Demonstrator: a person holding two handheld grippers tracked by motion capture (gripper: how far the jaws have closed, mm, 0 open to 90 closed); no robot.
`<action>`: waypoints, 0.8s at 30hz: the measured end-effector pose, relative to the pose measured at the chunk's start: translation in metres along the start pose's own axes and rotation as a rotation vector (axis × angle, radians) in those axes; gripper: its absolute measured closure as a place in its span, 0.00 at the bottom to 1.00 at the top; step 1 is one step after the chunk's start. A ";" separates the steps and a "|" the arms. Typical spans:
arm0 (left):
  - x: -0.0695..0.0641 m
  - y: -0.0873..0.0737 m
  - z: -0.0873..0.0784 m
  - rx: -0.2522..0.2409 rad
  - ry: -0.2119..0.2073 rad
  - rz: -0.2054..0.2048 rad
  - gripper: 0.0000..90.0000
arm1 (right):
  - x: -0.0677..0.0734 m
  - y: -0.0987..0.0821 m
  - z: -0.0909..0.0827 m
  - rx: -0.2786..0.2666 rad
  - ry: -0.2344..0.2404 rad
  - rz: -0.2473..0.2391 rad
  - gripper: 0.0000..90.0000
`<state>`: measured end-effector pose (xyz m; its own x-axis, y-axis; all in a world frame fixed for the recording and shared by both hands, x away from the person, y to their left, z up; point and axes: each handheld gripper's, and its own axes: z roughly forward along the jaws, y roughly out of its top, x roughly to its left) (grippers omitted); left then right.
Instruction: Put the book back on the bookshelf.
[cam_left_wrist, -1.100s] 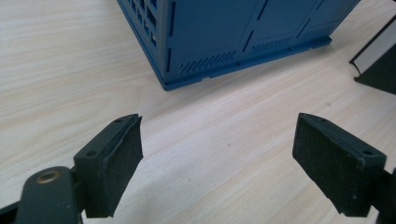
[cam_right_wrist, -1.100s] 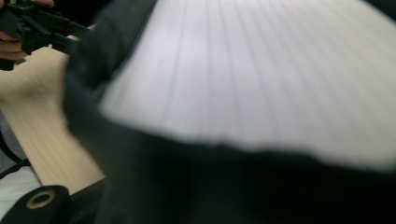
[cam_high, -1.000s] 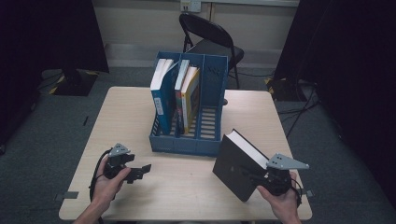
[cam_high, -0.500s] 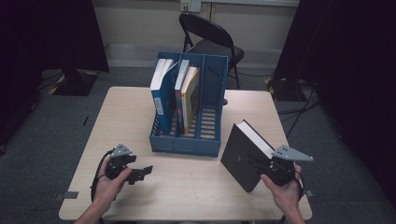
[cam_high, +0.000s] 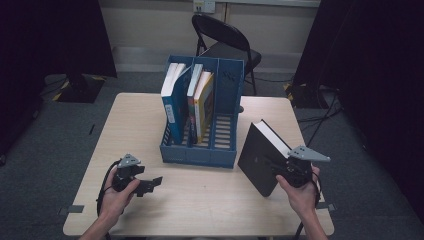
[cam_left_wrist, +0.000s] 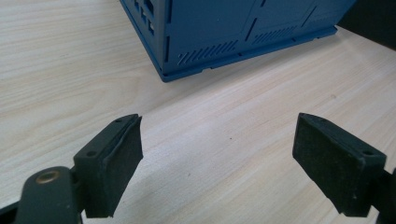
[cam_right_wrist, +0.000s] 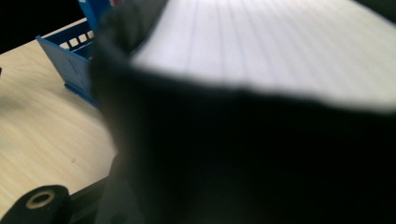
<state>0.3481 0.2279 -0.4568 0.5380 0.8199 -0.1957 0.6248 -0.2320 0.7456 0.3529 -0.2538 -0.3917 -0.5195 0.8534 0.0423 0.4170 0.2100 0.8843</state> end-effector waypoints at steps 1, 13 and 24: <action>0.000 0.000 0.000 0.004 -0.004 0.008 0.17 | 0.000 0.001 0.001 0.000 0.000 -0.004 0.57; -0.002 0.000 0.001 0.009 -0.004 0.018 0.17 | 0.005 -0.002 0.000 0.030 0.011 -0.013 0.58; -0.002 0.000 0.002 0.013 0.000 0.012 0.17 | -0.012 0.002 0.000 0.074 0.079 -0.037 0.58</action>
<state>0.3480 0.2258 -0.4576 0.5458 0.8168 -0.1868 0.6253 -0.2486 0.7397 0.3597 -0.2633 -0.3906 -0.5915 0.8048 0.0492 0.4486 0.2779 0.8494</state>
